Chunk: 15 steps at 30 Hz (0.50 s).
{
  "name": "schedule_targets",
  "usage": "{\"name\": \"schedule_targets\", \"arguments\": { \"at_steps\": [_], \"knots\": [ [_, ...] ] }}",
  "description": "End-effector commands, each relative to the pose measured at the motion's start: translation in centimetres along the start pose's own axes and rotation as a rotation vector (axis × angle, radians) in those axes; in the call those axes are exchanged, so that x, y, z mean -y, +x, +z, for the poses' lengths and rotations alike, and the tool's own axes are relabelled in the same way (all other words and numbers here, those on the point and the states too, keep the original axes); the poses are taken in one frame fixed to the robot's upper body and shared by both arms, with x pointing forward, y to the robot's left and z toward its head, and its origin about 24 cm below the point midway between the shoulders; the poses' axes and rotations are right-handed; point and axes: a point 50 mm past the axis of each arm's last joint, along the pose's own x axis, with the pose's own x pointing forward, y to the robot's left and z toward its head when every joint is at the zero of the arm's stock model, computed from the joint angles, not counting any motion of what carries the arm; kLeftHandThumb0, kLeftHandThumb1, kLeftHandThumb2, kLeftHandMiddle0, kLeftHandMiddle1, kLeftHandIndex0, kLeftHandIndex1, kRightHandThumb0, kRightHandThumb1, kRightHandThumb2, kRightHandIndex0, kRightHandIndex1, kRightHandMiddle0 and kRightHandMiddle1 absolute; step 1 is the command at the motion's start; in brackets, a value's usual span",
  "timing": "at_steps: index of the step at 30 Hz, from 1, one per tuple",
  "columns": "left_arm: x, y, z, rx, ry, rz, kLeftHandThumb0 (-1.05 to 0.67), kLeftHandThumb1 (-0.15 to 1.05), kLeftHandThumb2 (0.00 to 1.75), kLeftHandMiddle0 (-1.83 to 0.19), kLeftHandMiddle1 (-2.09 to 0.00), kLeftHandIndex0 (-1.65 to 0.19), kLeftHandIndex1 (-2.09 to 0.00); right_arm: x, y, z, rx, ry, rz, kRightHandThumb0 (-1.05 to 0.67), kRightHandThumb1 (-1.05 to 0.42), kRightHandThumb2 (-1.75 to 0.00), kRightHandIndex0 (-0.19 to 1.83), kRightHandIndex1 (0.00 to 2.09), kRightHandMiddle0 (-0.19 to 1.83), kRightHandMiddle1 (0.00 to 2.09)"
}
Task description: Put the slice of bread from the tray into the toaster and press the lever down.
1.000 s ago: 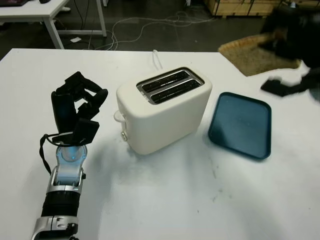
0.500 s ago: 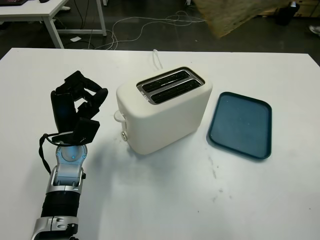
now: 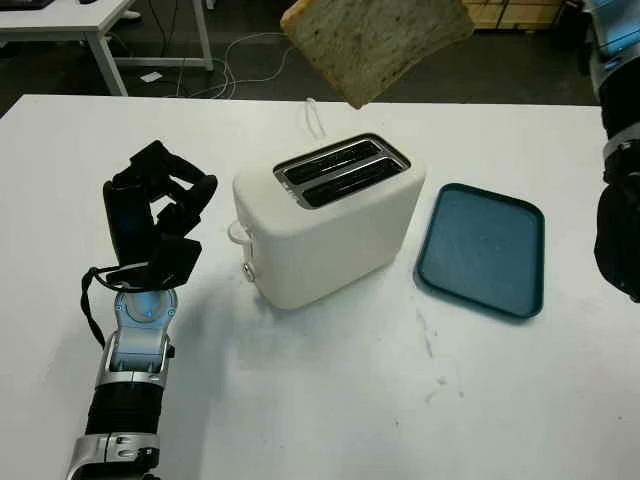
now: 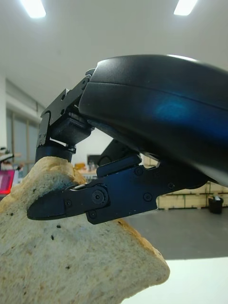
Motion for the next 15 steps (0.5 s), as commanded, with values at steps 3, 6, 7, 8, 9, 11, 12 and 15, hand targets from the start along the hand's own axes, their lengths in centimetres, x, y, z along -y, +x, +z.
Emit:
{"name": "schedule_targets", "arguments": {
  "at_steps": [3,6,7,8,9,11,12,15],
  "knots": [
    [0.0,-0.1,-0.1,-0.008,0.001,0.008,-0.97,0.92,0.24,-1.02,-1.48,-0.89,-1.33,-1.8,-0.2,-1.1,-0.039,0.045,0.064,-0.53,-0.92,-0.32,1.12,1.75,0.91,1.75],
    [0.0,-0.1,0.0,-0.017,0.000,0.016,-0.97,0.92,0.23,-1.02,-1.47,-0.89,-1.32,-2.1,-0.5,-1.6,-0.055,0.060,0.089,-0.52,-0.92,-0.32,1.09,1.75,0.87,1.75],
    [0.0,-0.1,0.0,-0.018,0.002,0.017,-0.97,0.92,0.23,-1.02,-1.47,-0.90,-1.32,-2.0,-0.5,-1.6,-0.064,0.061,0.097,-0.53,-0.92,-0.33,1.08,1.75,0.87,1.75],
    [0.0,-0.1,0.0,-0.019,0.004,0.018,-0.97,0.92,0.22,-1.02,-1.47,-0.89,-1.32,-2.0,-0.6,-1.7,-0.069,0.061,0.104,-0.53,-0.92,-0.33,1.06,1.75,0.86,1.75],
    [0.0,-0.1,0.0,-0.019,0.004,0.017,-0.97,0.92,0.22,-1.02,-1.47,-0.89,-1.32,-1.9,-0.6,-1.7,-0.066,0.063,0.112,-0.53,-0.92,-0.34,1.06,1.75,0.86,1.75],
    [0.0,-0.1,-0.1,-0.018,-0.007,0.013,-0.96,0.92,0.22,-1.02,-1.47,-0.89,-1.32,-1.9,-0.7,-1.7,-0.059,0.084,0.124,-0.52,-0.92,-0.34,1.07,1.75,0.87,1.75],
    [0.0,-0.2,-0.1,-0.018,-0.011,0.012,-0.96,0.92,0.22,-1.02,-1.47,-0.89,-1.32,-1.9,-0.7,-1.7,-0.058,0.094,0.129,-0.52,-0.92,-0.33,1.08,1.75,0.88,1.75],
    [0.1,-0.2,-0.1,-0.018,-0.002,0.011,-0.96,0.92,0.22,-1.02,-1.46,-0.89,-1.32,-1.8,-0.8,-1.7,-0.055,0.106,0.136,-0.53,-0.92,-0.34,1.08,1.75,0.89,1.75]
  ]
}}
